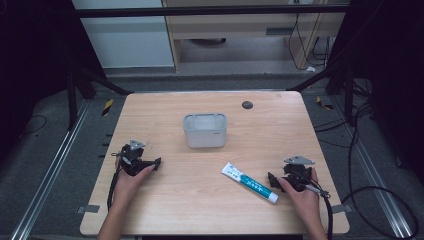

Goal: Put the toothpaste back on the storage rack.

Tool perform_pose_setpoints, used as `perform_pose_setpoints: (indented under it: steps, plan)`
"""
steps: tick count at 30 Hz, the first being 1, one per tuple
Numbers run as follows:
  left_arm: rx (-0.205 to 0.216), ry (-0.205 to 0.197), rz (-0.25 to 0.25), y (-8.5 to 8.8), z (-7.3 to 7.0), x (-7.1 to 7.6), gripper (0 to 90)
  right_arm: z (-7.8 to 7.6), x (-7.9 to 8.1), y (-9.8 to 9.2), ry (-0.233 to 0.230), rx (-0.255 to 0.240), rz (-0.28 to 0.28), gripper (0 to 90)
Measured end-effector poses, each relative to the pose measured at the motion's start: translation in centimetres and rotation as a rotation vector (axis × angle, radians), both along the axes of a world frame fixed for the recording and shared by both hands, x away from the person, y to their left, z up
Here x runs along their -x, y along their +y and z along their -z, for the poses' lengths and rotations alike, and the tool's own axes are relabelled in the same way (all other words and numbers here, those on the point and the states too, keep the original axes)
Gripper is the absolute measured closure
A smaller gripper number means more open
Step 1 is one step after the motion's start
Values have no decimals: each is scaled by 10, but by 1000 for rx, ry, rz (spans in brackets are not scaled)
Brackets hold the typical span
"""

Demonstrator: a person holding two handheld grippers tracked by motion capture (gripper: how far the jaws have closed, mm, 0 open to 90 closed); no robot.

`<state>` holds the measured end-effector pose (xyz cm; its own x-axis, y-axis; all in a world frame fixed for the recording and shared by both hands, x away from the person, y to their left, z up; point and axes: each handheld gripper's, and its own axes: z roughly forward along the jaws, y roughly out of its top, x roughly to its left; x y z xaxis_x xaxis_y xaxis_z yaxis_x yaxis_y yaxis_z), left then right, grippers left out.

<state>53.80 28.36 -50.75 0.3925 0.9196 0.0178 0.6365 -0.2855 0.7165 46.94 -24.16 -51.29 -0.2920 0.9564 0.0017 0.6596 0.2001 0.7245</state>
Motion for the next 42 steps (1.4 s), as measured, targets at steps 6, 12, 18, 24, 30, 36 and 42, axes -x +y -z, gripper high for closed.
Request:
perform_pose_setpoints:
  steps: [6,12,18,24,30,36,42]
  plan:
    - [-2,1,0,0,0,0,11,-3,1,-2,3,-9,-27,60]
    - [-2,1,-1,0,0,1,11,-38,12,6,-2,40,-133,142]
    - [-5,3,1,0,0,1,11,-67,20,32,30,98,-291,238]
    - [-5,3,2,0,0,1,11,-81,16,62,84,76,-421,348]
    - [-6,3,3,1,0,1,11,-83,8,85,141,123,-505,438]
    - [1,0,1,0,0,2,11,-77,-4,102,191,146,-540,472]
    - [1,0,4,1,0,2,11,-61,-13,113,264,181,-544,487]
